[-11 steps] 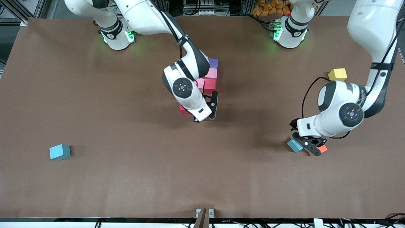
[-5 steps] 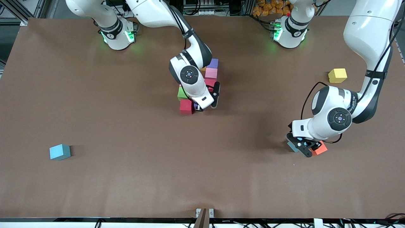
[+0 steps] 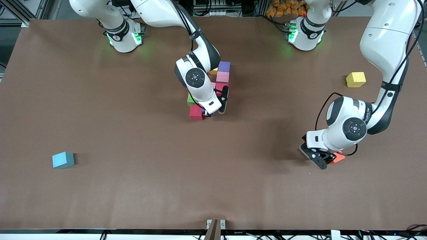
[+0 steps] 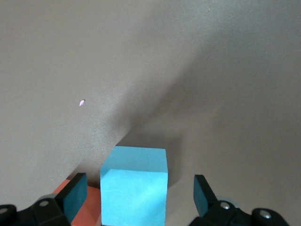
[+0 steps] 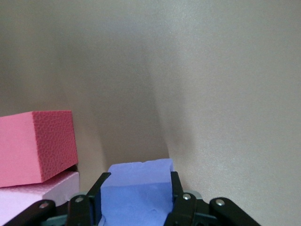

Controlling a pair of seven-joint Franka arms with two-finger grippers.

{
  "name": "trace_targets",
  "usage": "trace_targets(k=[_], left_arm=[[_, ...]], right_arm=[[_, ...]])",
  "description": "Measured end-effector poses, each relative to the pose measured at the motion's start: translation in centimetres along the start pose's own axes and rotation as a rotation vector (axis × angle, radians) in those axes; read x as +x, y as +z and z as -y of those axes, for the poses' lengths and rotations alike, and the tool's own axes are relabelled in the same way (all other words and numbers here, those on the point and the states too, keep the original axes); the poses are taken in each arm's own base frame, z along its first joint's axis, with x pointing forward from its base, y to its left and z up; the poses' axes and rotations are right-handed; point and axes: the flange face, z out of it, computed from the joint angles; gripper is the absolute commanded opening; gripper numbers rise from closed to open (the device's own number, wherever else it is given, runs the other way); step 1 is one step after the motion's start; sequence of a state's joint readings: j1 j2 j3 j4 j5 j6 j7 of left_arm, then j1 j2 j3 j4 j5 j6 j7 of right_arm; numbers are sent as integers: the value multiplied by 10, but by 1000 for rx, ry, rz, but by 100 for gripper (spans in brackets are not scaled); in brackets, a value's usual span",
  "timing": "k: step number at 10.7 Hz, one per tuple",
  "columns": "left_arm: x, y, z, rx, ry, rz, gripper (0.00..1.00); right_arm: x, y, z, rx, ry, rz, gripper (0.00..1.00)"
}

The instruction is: Form number 2 with 11 blocks

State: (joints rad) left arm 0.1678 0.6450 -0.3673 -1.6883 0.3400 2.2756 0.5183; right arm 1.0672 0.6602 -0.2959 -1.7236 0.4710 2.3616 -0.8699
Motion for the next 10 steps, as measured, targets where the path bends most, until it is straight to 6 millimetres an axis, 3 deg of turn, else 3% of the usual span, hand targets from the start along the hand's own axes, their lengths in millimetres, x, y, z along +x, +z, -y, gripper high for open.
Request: trace_targets(k=[5,10], left_arm=[[-2,3,5,32,26,12,100],[-17,25,19,10,-6,17,100]], right_arm=[[-3,0,-6,-38,0,-22,0],[-11,2,-18,-56,-5,-27,0]])
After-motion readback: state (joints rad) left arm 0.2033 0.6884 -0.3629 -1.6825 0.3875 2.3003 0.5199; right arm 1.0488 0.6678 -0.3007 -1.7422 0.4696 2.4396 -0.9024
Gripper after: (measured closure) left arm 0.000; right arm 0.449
